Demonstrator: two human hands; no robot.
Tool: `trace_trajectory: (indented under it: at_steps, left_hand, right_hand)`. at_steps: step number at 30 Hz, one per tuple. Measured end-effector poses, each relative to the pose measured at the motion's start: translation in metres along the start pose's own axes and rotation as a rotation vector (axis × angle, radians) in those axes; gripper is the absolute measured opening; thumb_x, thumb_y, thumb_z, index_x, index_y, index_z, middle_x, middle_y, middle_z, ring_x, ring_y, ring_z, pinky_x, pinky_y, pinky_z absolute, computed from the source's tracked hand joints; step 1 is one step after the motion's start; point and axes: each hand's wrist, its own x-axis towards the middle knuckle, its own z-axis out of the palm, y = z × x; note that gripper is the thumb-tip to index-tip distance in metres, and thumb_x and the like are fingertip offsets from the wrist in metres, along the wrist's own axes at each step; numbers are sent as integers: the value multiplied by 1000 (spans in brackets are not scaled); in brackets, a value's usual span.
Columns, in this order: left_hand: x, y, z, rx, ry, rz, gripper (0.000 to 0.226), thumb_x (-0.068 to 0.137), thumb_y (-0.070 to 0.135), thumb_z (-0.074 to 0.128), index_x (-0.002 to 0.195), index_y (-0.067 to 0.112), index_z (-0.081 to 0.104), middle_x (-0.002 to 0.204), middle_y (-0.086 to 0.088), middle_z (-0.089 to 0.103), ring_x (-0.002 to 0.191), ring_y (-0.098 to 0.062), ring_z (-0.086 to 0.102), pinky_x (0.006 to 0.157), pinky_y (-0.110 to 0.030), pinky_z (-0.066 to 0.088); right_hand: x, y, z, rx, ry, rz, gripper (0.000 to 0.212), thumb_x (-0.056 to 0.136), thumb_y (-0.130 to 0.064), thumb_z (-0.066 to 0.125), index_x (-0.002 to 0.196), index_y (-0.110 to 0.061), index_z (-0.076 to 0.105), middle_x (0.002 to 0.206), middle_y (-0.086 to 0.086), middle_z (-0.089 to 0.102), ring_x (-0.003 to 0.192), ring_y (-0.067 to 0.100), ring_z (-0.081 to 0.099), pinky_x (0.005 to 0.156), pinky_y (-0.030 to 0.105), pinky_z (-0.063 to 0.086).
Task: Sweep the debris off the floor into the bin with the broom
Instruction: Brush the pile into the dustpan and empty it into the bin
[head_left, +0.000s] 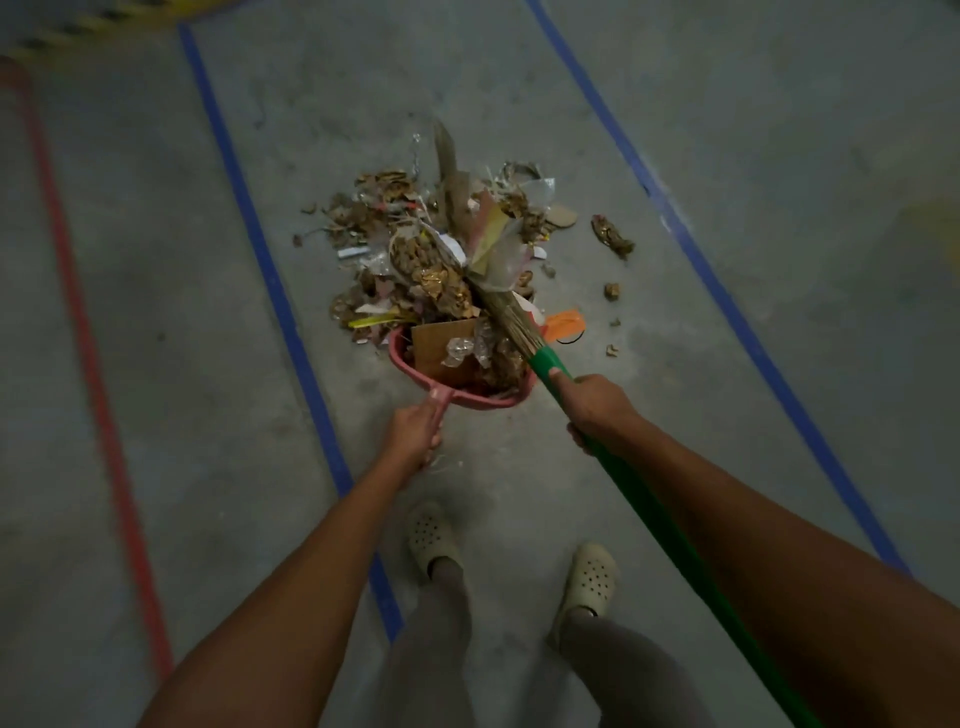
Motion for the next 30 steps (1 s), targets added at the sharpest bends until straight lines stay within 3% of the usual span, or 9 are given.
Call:
trace_trajectory:
  at_steps: [5,11,20,30]
  left_hand:
    - [-114,6,10,-41,61,-3,51,96,60,48,82,13,58,55,-2,51,38,-11,37,42,-22,28]
    - [-207,-3,16,-76,102,21,53,96,61,47,77,13,57,54,-1,51,38,-12,37,42,-23,29]
    - [-297,-14,1,-125,104,110,53,95,62,49,79,12,57,54,-2,50,36,-10,35,38,-19,26]
    - [-373,-60,-39,-181,49,185,54,92,63,53,77,12,58,56,-3,50,38,-12,35,42,-20,26]
  right_hand:
    - [-98,19,-31,-7,-14,-55,57,100,-58,37,89,-7,60,68,8,61,46,17,54,46,22,46]
    - [-187,52,-44,33,-36,-78,53,101,-56,37,96,-8,59,70,6,59,49,15,52,43,21,44]
    - [-276,81,-32,39,13,-117,55,100,-57,37,103,-8,60,72,8,60,50,16,54,45,22,45]
    - [-377,106,18,58,114,-147,54,101,-55,39,96,-5,59,69,8,59,50,18,53,46,23,45]
